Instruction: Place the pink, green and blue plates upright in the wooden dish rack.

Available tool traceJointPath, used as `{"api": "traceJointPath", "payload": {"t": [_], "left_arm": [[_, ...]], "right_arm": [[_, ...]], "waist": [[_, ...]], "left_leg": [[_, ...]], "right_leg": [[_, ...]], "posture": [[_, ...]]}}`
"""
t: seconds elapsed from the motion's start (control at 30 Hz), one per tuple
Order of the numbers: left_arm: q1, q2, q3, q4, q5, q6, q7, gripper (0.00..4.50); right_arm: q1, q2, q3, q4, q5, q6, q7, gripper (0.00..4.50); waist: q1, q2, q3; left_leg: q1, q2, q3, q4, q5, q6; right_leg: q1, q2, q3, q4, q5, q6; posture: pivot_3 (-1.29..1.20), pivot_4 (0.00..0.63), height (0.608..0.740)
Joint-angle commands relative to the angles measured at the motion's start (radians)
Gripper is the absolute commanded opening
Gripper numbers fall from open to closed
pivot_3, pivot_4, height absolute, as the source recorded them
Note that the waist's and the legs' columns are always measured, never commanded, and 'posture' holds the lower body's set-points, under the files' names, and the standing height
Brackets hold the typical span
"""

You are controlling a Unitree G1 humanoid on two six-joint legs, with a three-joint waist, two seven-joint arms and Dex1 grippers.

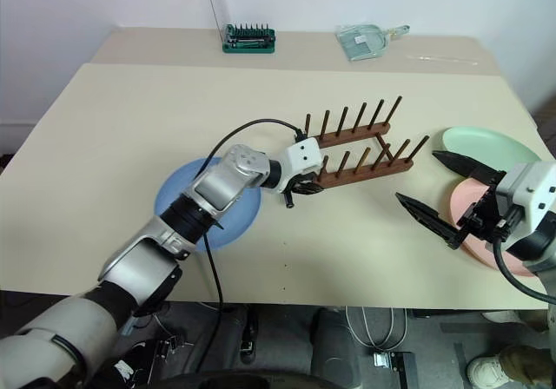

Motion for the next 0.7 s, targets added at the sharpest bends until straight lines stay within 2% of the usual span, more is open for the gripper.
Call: {"api": "traceJointPath", "payload": {"t": [0.03, 0.2, 0.3, 0.57, 0.63, 0.7], "left_arm": [[-0.015, 0.003, 0.046, 0.011, -0.033, -0.157, -0.089, 0.73], [-0.026, 0.032, 0.048, 0.094, -0.017, -0.253, -0.175, 0.73], [-0.025, 0.031, 0.04, 0.132, 0.012, -0.307, -0.17, 0.73], [-0.019, -0.021, 0.051, 0.185, 0.031, -0.284, -0.172, 0.73], [-0.022, -0.025, 0.057, 0.208, 0.044, -0.289, -0.151, 1.76], [-0.027, -0.025, 0.067, 0.216, 0.046, -0.288, -0.148, 2.52]], "right_arm": [[-0.013, -0.013, 0.007, -0.013, 0.015, -0.001, 0.003, 4.5], [-0.026, -0.014, 0.02, -0.015, 0.017, 0.005, -0.001, 4.5], [-0.027, -0.015, 0.021, -0.013, 0.017, 0.005, 0.003, 4.5], [-0.028, -0.015, 0.023, -0.017, 0.017, 0.007, 0.002, 4.5], [-0.028, -0.016, 0.023, -0.019, 0.018, 0.007, 0.002, 4.5], [-0.027, -0.017, 0.023, -0.02, 0.018, 0.008, 0.003, 4.5]], "waist": [[-0.001, 0.0, 0.0], [-0.006, 0.0, 0.0], [-0.005, 0.0, 0.0], [-0.003, 0.0, 0.0], [-0.004, 0.0, 0.0], [-0.005, 0.0, 0.0]], "left_leg": [[0.0, 0.0, 0.0, 0.0, 0.0, 0.0], [0.0, 0.0, 0.0, 0.0, 0.0, 0.0], [0.0, 0.0, 0.0, 0.0, 0.0, 0.0], [0.0, 0.0, 0.0, 0.0, 0.0, 0.0], [0.0, 0.0, 0.0, 0.0, 0.0, 0.0], [0.0, 0.0, 0.0, 0.0, 0.0, 0.0]], "right_leg": [[0.0, 0.0, 0.0, 0.0, 0.0, 0.0], [0.0, 0.0, 0.0, 0.0, 0.0, 0.0], [0.0, 0.0, 0.0, 0.001, 0.0, 0.001], [0.0, 0.0, 0.0, 0.0, 0.002, 0.003], [0.0, 0.0, 0.0, 0.0, 0.002, 0.003], [0.0, 0.0, 0.0, 0.001, 0.002, 0.003]], "posture": [[0.0, 0.15, 0.724], [0.0, 0.15, 0.724], [0.0, 0.15, 0.724], [0.0, 0.15, 0.724], [0.0, 0.15, 0.724], [0.0, 0.15, 0.724]]}}
